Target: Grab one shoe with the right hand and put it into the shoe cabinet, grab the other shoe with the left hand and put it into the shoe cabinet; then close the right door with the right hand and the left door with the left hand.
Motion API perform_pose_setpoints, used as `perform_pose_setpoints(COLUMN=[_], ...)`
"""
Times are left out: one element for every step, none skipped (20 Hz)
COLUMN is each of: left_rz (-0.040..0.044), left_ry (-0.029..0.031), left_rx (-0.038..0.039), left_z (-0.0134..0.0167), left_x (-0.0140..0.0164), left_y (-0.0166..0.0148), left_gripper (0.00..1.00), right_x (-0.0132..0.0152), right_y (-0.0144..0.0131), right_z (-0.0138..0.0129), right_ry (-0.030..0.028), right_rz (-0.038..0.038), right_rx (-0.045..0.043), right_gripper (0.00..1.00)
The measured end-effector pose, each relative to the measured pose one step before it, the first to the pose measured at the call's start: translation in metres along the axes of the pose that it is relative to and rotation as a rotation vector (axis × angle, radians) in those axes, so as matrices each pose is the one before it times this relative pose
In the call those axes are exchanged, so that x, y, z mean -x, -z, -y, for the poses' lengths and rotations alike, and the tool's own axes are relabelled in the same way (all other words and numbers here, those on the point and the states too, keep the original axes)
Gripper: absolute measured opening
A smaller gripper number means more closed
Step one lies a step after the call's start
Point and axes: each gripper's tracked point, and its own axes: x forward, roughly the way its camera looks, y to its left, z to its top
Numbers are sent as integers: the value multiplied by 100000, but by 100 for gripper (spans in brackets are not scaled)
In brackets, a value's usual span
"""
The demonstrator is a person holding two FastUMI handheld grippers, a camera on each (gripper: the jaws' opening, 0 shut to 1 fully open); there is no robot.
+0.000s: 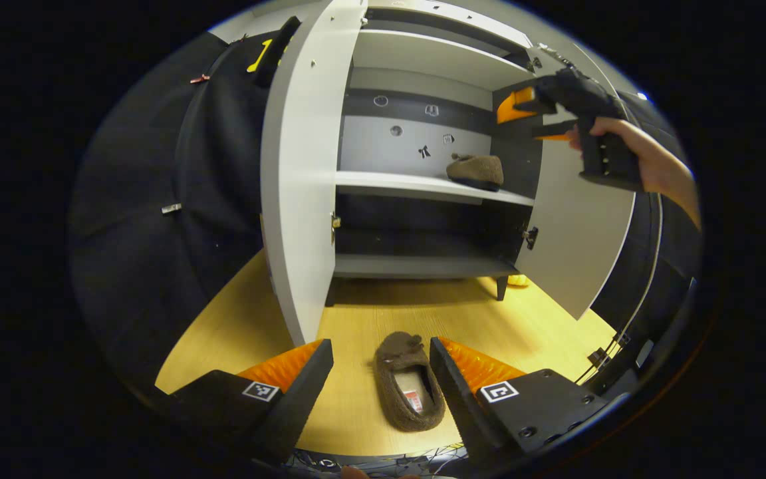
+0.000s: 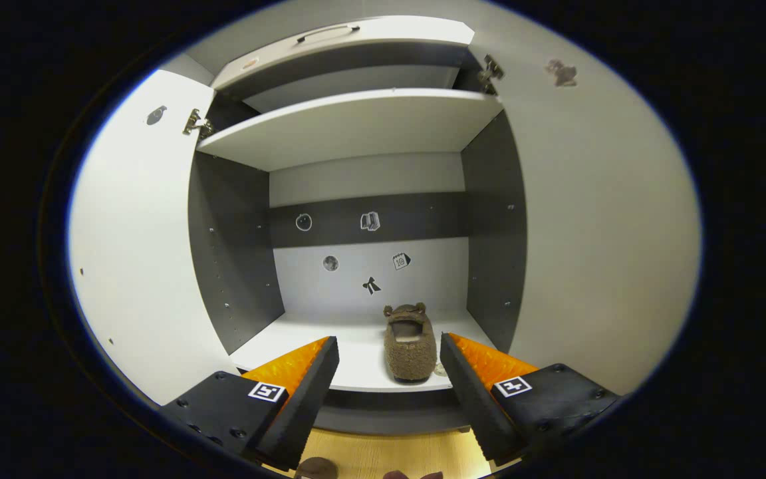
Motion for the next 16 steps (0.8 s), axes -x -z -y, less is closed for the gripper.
perform_pose_setpoints(left_rz=[-1899,-1714,-2595,-2344,-2500,-2257,-1780,-1044,-1058,-1022,-1578,-2070,-1899,-710,290,648], left_ry=[1092,482,-373,-715,8,-629,-882,-493,-45,295,189,52,57,-122,431,101], left_rx=[1526,1833,1843,1627,1217,531,407,-208,-814,-1408,-1711,-1779,-1678,-1250,-1100,-824], left_z=[202,-35,-128,-144,-208,-355,-538,-390,-200,-118,-109,-113,31,-36,155,74], left_x=[-857,-870,-873,-823,-1199,-1085,-1016,-876,-804,-800,-832,-844,-789,-755,-739,-703], left_y=[943,948,1010,827,1064,819,711,439,447,415,616,684,571,315,-35,-145], left_gripper=[94,93,93,92,91,90,87,86,84,84,82,81,79,77,71,68], right_x=[1631,1646,1508,1514,1537,1311,1215,1199,986,778,652,561,472,304,326,309], right_y=[-361,-119,-141,1,-128,-91,35,-210,287,548,436,255,293,237,56,54], right_z=[51,254,204,287,305,179,123,355,348,308,391,294,443,540,507,534], right_ry=[-35,515,253,550,192,334,97,-435,339,273,593,438,595,862,820,827], right_rz=[1982,1394,921,480,239,44,-564,-1056,-1153,-1752,-1255,-1353,-967,-885,-458,-384], right_rx=[984,1380,1802,1505,724,-538,-1897,-2049,-624,119,529,242,382,763,633,292], right_gripper=[98,98,98,98,98,98,98,98,98,98,98,98,100,98,98,98])
